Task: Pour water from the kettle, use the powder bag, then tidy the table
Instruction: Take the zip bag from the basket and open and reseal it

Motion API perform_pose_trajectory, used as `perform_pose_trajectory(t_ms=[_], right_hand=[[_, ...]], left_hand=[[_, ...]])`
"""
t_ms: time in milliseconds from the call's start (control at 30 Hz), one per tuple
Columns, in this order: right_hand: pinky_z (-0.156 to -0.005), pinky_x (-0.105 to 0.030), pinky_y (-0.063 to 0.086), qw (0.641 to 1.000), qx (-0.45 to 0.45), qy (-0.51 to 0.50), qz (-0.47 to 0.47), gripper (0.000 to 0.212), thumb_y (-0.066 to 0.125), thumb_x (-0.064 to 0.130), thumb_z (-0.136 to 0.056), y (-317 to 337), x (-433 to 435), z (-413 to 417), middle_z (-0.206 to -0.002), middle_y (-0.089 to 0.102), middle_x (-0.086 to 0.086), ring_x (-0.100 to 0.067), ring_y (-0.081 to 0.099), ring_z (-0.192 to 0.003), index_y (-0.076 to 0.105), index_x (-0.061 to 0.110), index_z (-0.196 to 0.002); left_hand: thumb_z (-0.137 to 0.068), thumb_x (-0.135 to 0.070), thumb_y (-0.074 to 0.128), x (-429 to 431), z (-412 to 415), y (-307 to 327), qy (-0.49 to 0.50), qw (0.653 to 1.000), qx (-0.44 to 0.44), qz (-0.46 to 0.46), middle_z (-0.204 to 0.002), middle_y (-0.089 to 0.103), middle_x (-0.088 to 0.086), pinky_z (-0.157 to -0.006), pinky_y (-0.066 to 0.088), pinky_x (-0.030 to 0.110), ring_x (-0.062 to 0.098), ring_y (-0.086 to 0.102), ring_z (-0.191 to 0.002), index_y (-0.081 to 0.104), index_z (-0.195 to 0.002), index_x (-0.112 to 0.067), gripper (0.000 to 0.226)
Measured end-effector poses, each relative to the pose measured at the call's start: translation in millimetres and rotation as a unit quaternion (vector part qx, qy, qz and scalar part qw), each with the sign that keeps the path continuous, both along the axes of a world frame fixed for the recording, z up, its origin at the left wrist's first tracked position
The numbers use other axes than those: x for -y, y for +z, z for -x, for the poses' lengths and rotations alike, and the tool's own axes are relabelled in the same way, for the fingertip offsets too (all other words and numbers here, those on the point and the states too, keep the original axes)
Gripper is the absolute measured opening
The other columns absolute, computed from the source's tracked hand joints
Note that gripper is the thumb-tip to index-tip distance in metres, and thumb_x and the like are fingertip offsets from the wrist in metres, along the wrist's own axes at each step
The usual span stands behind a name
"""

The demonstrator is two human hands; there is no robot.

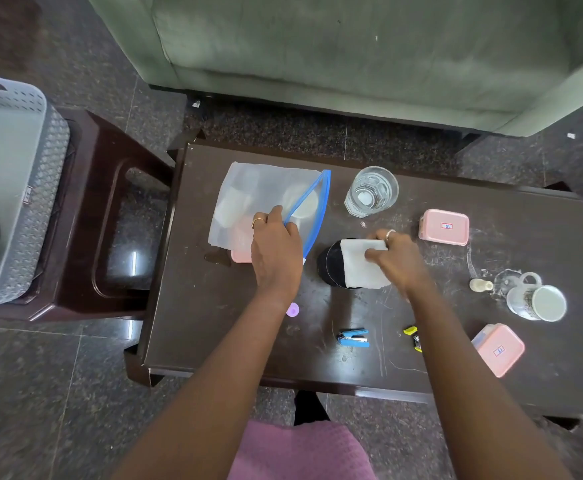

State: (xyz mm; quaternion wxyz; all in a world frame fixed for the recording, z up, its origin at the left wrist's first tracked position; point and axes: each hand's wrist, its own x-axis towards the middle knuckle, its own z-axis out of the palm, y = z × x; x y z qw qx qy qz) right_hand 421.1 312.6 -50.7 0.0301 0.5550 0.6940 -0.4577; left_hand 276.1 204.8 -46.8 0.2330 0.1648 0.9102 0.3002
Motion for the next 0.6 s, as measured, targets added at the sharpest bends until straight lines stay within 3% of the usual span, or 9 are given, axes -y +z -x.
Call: perform_pose_trajectory(t_ms=[200,400,500,600], right_hand=[[-0.068,-0.026,0.036,0.990,0.108,0.087,-0.040,0.027,0.054,0.009,-0.081,-3,10,11,-0.105,0.061,-0.015,-0.027,0.050,-0.087,0.062,0.014,-0.106],[-0.072,-0.034,0.039,0.980,0.166,0.072,-0.086,0.022,0.044,0.004,-0.085,-8,17,27,-0.107,0.060,-0.027,-0.041,0.055,-0.096,0.058,0.007,-0.102],[-0.076,-0.039,0.045,0.968,0.201,0.122,-0.083,0.019,0.044,0.008,-0.090,-8,21,28,-0.109,0.058,-0.028,-0.043,0.057,-0.098,0.054,0.005,-0.106],[-0.074,-0.041,0.044,0.954,0.224,0.190,-0.057,0.027,0.037,-0.002,-0.089,-6,24,28,-0.114,0.055,-0.027,-0.043,0.057,-0.100,0.048,0.003,-0.114]], left_hand=[[-0.095,-0.016,0.040,1,-3,0,-0.001,1.000,0.001,-0.003,-0.114,0.052,0.010,-0.075,0.040,0.027,0.016,0.043,-0.078,0.048,-0.132,-0.013,0.037],[-0.095,-0.016,0.041,3,-3,0,-0.005,1.000,-0.004,-0.007,-0.113,0.052,0.010,-0.073,0.039,0.026,0.016,0.043,-0.077,0.049,-0.131,-0.013,0.037],[-0.095,-0.016,0.041,5,-4,-1,-0.005,1.000,-0.003,-0.008,-0.113,0.052,0.010,-0.072,0.036,0.025,0.016,0.043,-0.077,0.049,-0.131,-0.013,0.037],[-0.095,-0.016,0.041,6,-4,-1,-0.005,1.000,-0.006,-0.011,-0.113,0.052,0.009,-0.072,0.036,0.024,0.015,0.043,-0.077,0.049,-0.131,-0.013,0.037]])
